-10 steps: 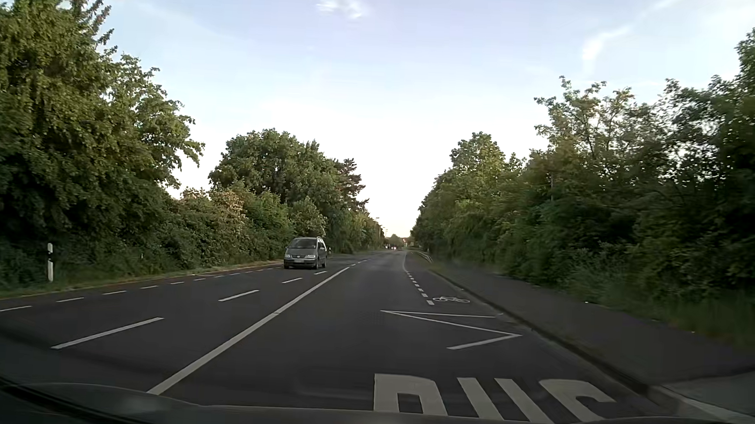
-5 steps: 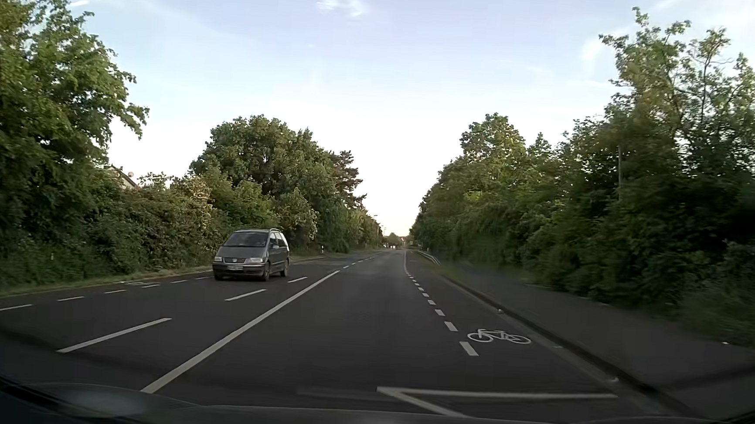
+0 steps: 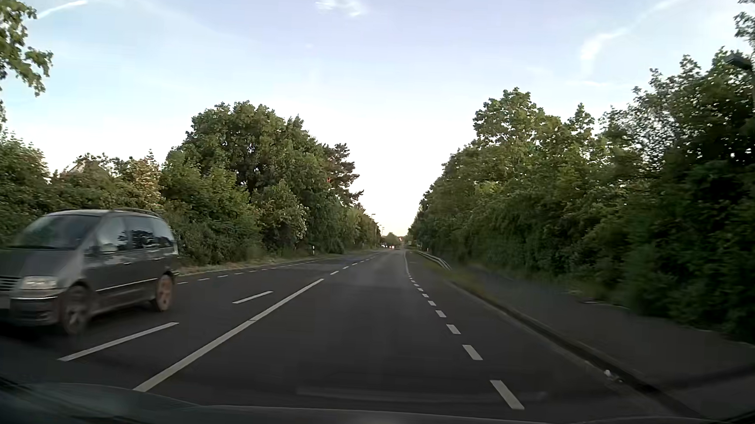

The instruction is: Follow the waypoints while adhering to traffic rules and regulations

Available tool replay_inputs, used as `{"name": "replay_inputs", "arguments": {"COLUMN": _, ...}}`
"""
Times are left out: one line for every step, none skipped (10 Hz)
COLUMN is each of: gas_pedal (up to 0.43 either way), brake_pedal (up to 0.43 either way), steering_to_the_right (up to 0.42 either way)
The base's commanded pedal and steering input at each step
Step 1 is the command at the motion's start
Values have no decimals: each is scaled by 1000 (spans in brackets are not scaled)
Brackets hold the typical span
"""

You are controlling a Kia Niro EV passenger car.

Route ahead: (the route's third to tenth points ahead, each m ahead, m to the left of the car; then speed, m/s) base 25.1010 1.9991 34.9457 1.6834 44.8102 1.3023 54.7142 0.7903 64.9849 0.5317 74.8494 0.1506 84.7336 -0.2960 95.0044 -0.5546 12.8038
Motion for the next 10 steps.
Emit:
{"name": "replay_inputs", "arguments": {"gas_pedal": 98, "brake_pedal": 0, "steering_to_the_right": 3}}
{"name": "replay_inputs", "arguments": {"gas_pedal": 98, "brake_pedal": 0, "steering_to_the_right": 3}}
{"name": "replay_inputs", "arguments": {"gas_pedal": 98, "brake_pedal": 0, "steering_to_the_right": 4}}
{"name": "replay_inputs", "arguments": {"gas_pedal": 98, "brake_pedal": 0, "steering_to_the_right": 4}}
{"name": "replay_inputs", "arguments": {"gas_pedal": 98, "brake_pedal": 0, "steering_to_the_right": 4}}
{"name": "replay_inputs", "arguments": {"gas_pedal": 98, "brake_pedal": 0, "steering_to_the_right": 4}}
{"name": "replay_inputs", "arguments": {"gas_pedal": 98, "brake_pedal": 0, "steering_to_the_right": 4}}
{"name": "replay_inputs", "arguments": {"gas_pedal": 98, "brake_pedal": 0, "steering_to_the_right": 4}}
{"name": "replay_inputs", "arguments": {"gas_pedal": 98, "brake_pedal": 0, "steering_to_the_right": 4}}
{"name": "replay_inputs", "arguments": {"gas_pedal": 98, "brake_pedal": 0, "steering_to_the_right": 4}}
